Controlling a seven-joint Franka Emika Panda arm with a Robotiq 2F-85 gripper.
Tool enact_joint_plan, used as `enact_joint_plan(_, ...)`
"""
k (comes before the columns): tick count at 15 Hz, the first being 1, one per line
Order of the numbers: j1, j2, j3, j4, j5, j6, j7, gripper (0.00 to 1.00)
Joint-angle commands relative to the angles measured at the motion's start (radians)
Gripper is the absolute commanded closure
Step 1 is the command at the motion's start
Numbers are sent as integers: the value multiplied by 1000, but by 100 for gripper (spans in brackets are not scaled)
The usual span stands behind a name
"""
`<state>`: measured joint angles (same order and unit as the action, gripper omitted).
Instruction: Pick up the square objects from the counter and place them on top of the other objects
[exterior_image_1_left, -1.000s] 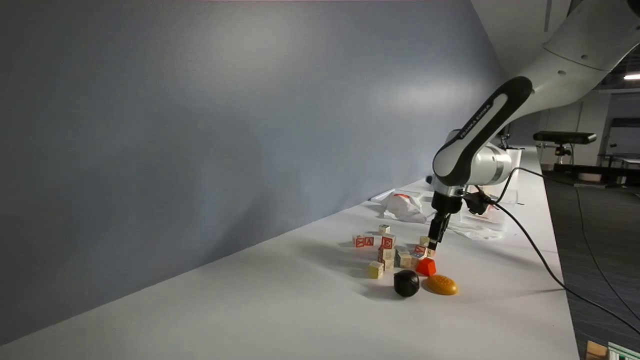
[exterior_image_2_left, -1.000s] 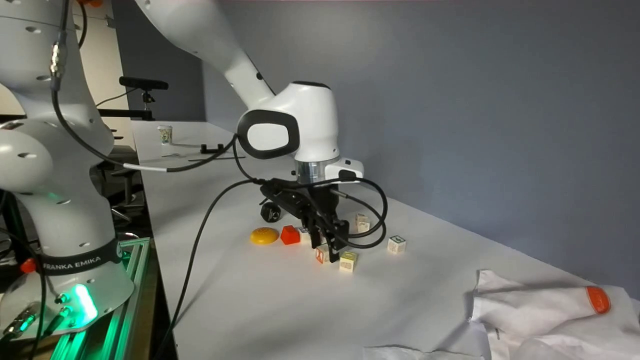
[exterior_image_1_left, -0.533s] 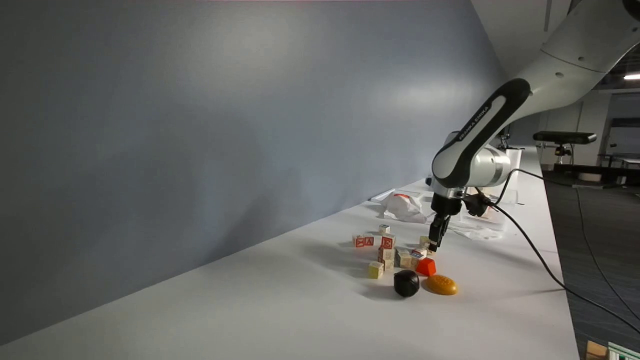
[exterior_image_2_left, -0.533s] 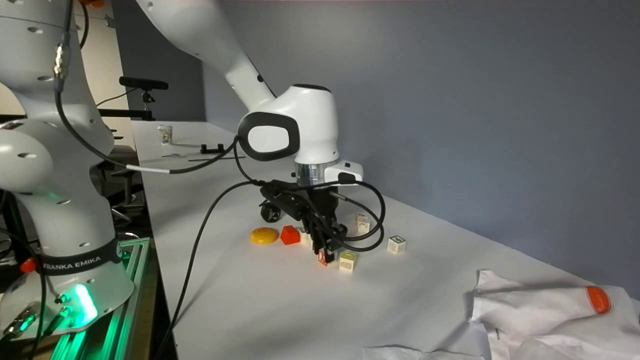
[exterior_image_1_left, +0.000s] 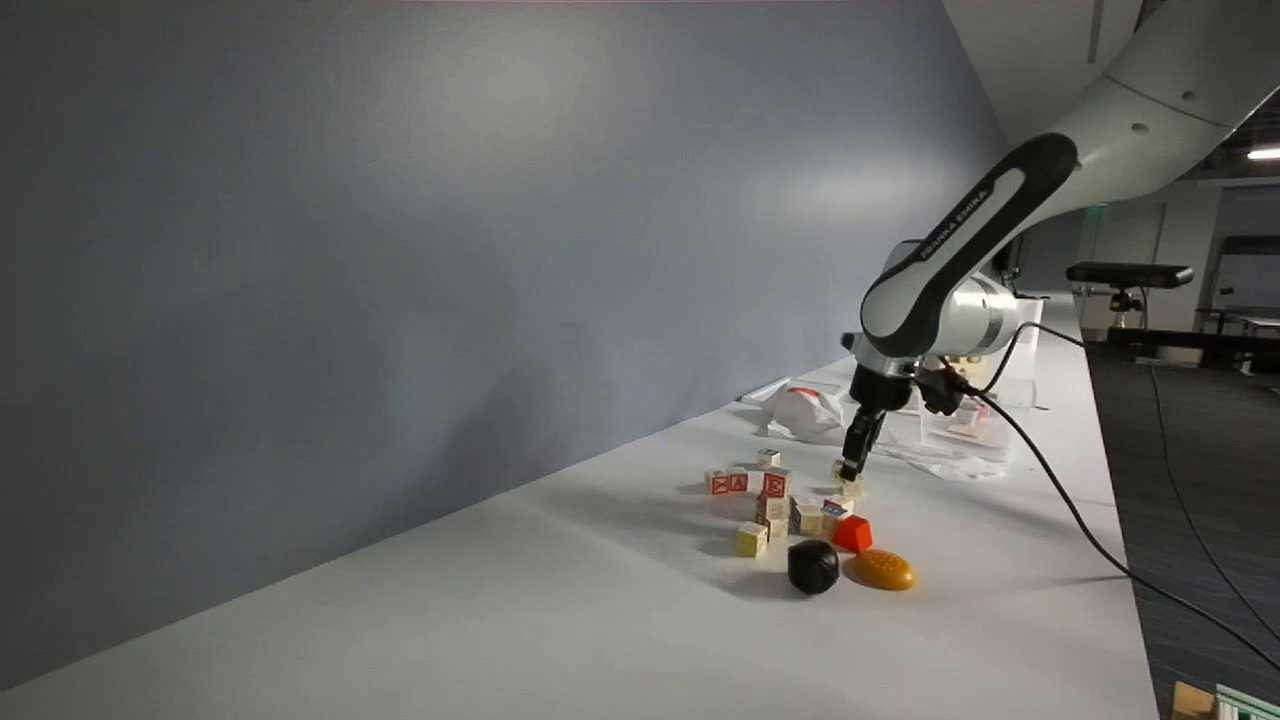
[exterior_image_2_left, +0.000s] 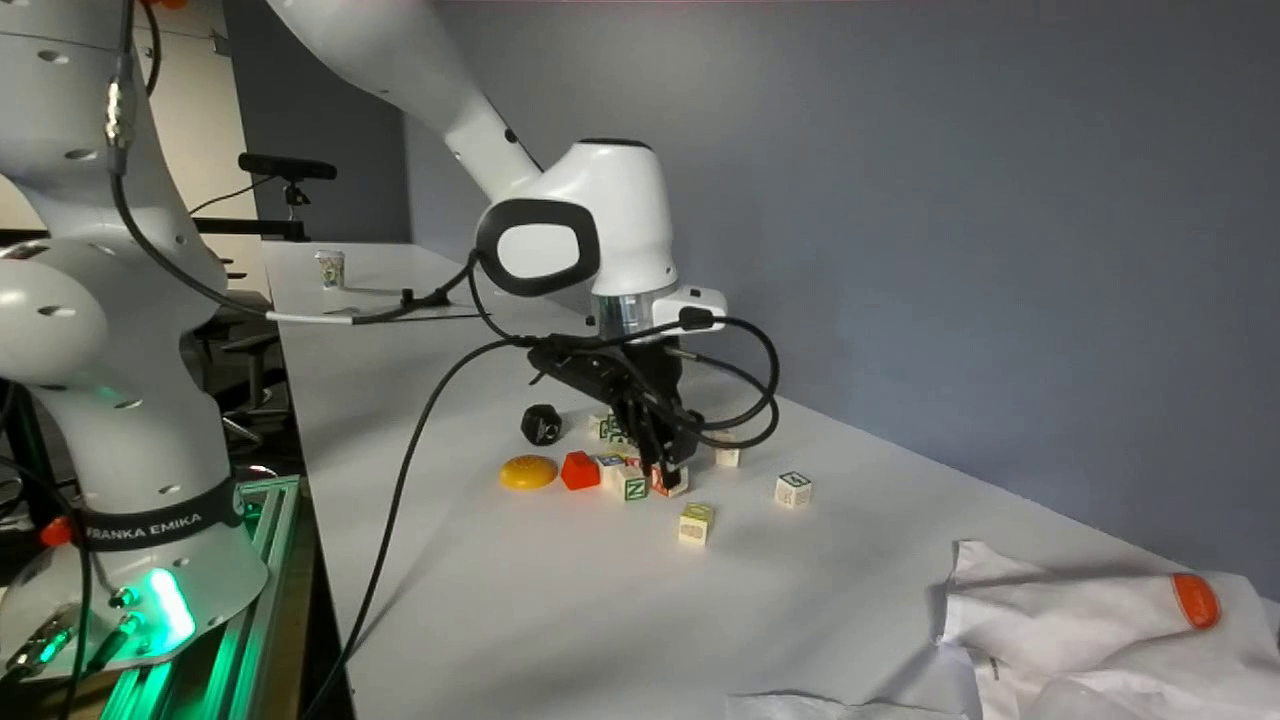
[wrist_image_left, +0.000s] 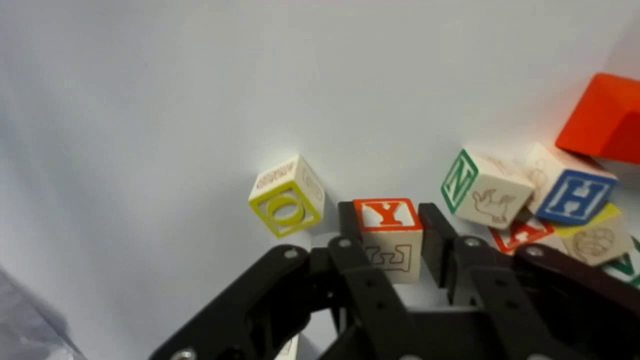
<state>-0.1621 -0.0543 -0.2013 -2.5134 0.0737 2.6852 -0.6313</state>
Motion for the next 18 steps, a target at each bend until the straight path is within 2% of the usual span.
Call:
enact_joint_plan(1, 43, -151, 17, -35, 49, -48, -56, 91)
enact_joint_plan(5, 143, -237, 7, -4, 104, -161, -142, 91)
enact_joint_plan(10, 230, -285, 12, 8, 146, -275, -193, 91)
enact_joint_plan(18, 235, -257, 36, 22, 112, -304, -137, 91)
